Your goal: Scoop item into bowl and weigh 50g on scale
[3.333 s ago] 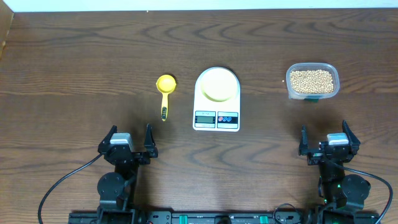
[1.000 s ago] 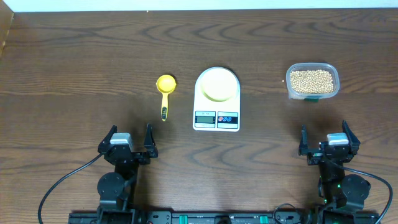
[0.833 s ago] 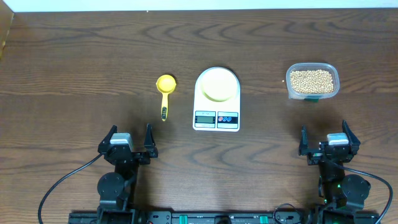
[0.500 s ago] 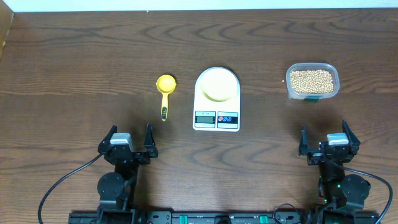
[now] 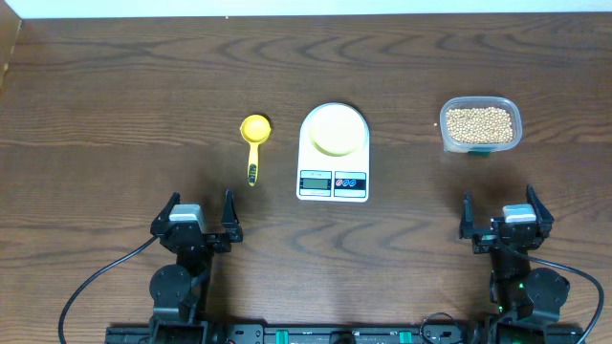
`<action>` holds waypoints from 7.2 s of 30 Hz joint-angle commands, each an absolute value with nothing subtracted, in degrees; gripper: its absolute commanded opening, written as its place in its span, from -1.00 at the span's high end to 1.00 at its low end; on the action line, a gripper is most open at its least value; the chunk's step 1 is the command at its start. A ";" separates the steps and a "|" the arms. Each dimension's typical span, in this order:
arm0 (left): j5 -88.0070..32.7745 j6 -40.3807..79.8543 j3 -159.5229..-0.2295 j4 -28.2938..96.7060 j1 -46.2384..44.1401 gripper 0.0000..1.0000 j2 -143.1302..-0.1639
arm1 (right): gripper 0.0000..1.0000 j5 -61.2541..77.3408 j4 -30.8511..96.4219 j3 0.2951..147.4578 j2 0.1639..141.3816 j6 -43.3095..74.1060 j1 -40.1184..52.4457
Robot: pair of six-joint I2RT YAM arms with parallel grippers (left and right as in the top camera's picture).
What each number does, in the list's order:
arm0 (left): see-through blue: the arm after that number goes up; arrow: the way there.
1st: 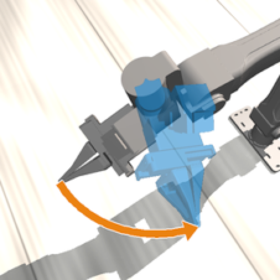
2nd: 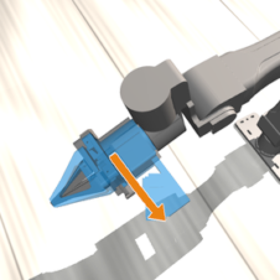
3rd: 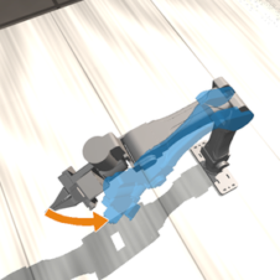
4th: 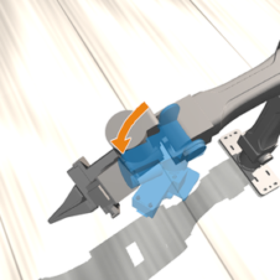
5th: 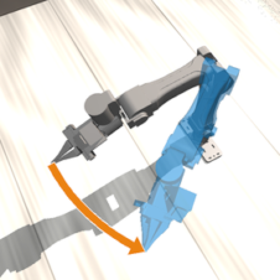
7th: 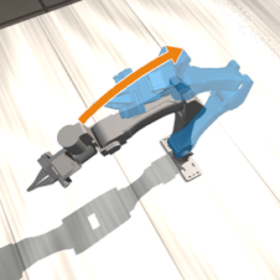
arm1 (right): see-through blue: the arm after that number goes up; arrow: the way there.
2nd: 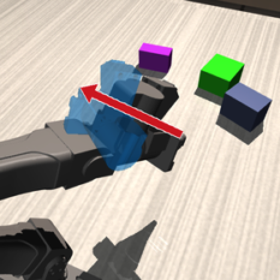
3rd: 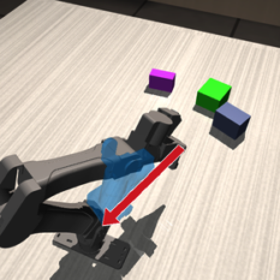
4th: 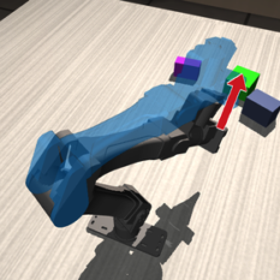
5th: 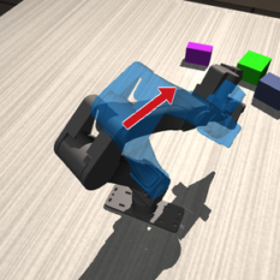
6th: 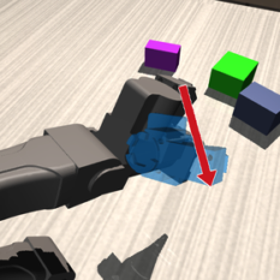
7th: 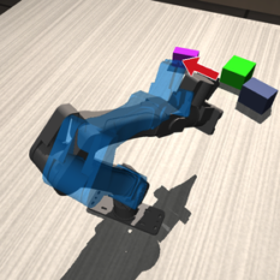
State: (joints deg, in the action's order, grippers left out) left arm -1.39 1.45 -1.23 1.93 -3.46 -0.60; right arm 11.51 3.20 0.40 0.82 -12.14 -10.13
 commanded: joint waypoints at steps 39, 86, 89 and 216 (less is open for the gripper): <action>-0.47 0.93 -0.23 4.21 -3.18 -0.94 -0.34 | -0.99 11.07 3.49 0.34 0.34 -12.49 -9.50; -1.04 1.10 -21.78 16.36 -3.18 -0.94 -21.47 | -0.99 11.07 3.49 0.34 0.34 -12.49 -9.50; -1.06 1.10 -26.02 16.69 -3.18 -0.94 -28.49 | -0.98 11.07 3.49 0.34 0.34 -12.49 -9.47; -3.81 -3.86 -91.20 44.84 -3.29 -0.94 -121.73 | -0.99 11.07 3.49 0.34 0.34 -12.49 -9.47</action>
